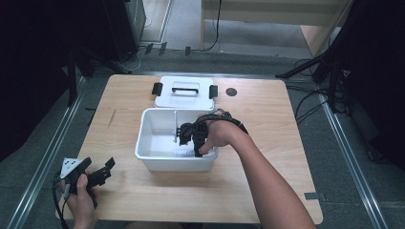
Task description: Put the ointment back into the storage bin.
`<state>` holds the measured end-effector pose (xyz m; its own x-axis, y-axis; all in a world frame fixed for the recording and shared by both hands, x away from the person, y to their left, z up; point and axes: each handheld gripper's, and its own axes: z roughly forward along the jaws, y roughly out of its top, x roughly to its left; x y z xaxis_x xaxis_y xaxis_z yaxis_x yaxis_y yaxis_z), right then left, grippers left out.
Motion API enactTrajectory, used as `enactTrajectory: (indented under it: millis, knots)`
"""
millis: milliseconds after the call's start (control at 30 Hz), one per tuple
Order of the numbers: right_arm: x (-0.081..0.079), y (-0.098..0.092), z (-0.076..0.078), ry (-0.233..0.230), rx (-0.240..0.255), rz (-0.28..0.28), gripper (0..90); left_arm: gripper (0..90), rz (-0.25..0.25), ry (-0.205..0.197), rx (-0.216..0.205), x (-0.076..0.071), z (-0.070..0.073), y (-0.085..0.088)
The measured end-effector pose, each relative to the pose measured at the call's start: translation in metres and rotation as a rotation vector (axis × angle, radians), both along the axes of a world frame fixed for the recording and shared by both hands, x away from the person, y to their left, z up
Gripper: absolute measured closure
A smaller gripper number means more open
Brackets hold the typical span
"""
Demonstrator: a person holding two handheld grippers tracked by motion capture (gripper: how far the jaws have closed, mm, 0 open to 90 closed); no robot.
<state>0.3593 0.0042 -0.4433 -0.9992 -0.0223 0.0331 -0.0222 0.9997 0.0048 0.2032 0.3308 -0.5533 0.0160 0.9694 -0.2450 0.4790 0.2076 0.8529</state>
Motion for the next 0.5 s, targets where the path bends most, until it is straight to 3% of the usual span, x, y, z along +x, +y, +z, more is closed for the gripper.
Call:
enactTrajectory:
  millis: [233, 500]
  knots:
    - [0.001, 0.0, 0.001, 0.022, 0.014, -0.03, 67.5, 7.6, -0.001, 0.0, 0.0, 0.0, 0.0, 0.0]
    - [0.003, -0.005, 0.013, 0.01, 0.064, -0.069, 75.5, 7.8, -0.001, 0.0, 0.003, 0.0, 0.0, 0.0]
